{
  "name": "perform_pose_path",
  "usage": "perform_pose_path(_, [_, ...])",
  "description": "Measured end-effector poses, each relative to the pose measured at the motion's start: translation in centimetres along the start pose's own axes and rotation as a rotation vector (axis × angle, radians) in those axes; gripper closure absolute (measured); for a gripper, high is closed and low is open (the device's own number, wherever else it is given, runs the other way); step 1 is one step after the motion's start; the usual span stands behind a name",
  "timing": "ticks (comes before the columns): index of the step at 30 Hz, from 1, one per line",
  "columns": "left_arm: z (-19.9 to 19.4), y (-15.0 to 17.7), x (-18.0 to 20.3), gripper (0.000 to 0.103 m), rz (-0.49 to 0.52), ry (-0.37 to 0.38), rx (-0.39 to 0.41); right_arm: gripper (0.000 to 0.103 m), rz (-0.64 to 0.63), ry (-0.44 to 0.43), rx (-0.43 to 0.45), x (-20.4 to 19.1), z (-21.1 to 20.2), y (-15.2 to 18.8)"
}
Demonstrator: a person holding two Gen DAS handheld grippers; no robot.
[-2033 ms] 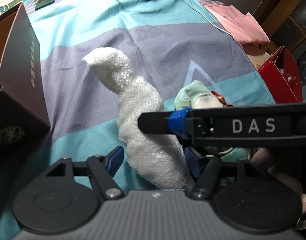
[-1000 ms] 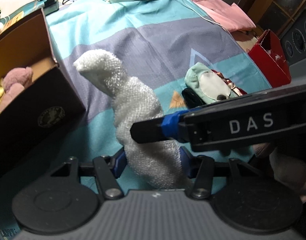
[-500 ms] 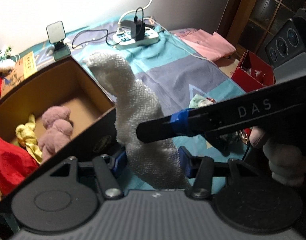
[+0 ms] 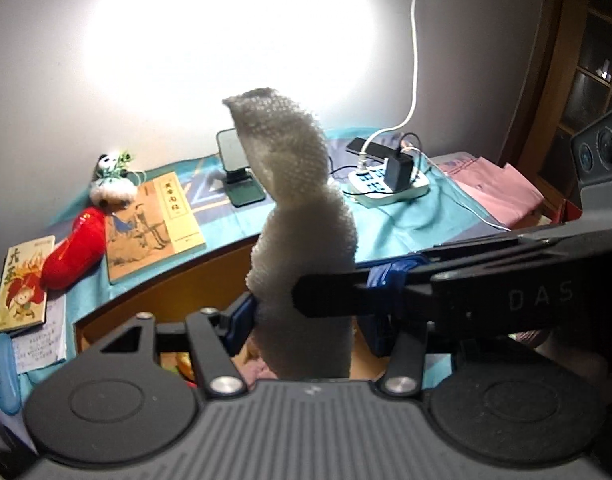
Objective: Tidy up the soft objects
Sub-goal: 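Carry the white toy with the right gripper over the cardboard box, then open the right gripper to drop the white toy, then withdraw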
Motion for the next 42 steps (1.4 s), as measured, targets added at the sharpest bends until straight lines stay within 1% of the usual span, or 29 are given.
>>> perform_pose_path(3, [1.4,-0.3,-2.4,0.052,-0.048,-0.021,-0.013,0.081,0.001,-0.002,-0.024,0.3,2.9,-0.2])
perform_pose_path(6, [3.5,0.7,-4.8,0.053,-0.113,-0.036,-0.065,0.081,0.025,0.009,-0.080,0.7,5.7,0.7])
perform_pose_path(8, [4.9,1.6,-6.1,0.053,-0.135,-0.052,-0.094,0.082,0.026,0.020,-0.120,0.9,7.3,1.6])
perform_pose_path(11, [6.9,3.2,-7.3,0.053,-0.156,-0.076,-0.141,0.082,0.029,0.042,-0.173,1.0,9.1,3.1])
perform_pose_path(17, [10.2,5.9,-9.3,0.053,-0.214,-0.099,-0.235,0.082,0.087,0.071,-0.269,2.3,11.8,5.9])
perform_pose_path(21, [12.0,7.3,-9.9,0.053,-0.225,-0.124,-0.290,0.083,0.086,0.127,-0.315,3.2,12.7,7.3])
perform_pose_path(23, [12.4,7.7,-10.1,0.050,-0.224,-0.140,-0.300,0.083,0.056,0.167,-0.322,3.5,13.0,7.5])
perform_pose_path(24, [12.6,7.8,-10.3,0.047,-0.227,-0.145,-0.302,0.083,0.035,0.183,-0.318,3.5,13.0,7.5])
perform_pose_path(25, [12.6,7.9,-10.4,0.044,-0.233,-0.149,-0.302,0.083,0.018,0.194,-0.314,3.6,13.0,7.4])
perform_pose_path(27, [12.8,7.9,-10.6,0.042,-0.235,-0.159,-0.303,0.082,0.009,0.205,-0.312,3.7,13.1,7.3])
perform_pose_path(31, [12.9,7.9,-11.1,0.038,-0.247,-0.174,-0.311,0.082,0.059,0.203,-0.314,4.5,13.6,7.6])
perform_pose_path(37, [12.9,8.0,-11.1,0.035,-0.241,-0.214,-0.314,0.082,0.113,0.187,-0.317,4.8,13.7,7.7])
perform_pose_path(42, [12.2,8.2,-11.1,0.035,-0.249,-0.228,-0.310,0.081,0.097,0.185,-0.292,4.2,12.9,7.5])
Point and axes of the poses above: each gripper's, at about its wrist camera, not at the fingertips, and z roughly the way its jaws point, x to its right, y to its underside, the point moved 9 cm from there along z, roughly the way its jaws point, and after that the axes turned 12 degrees about -z, right-handed, at the moved point
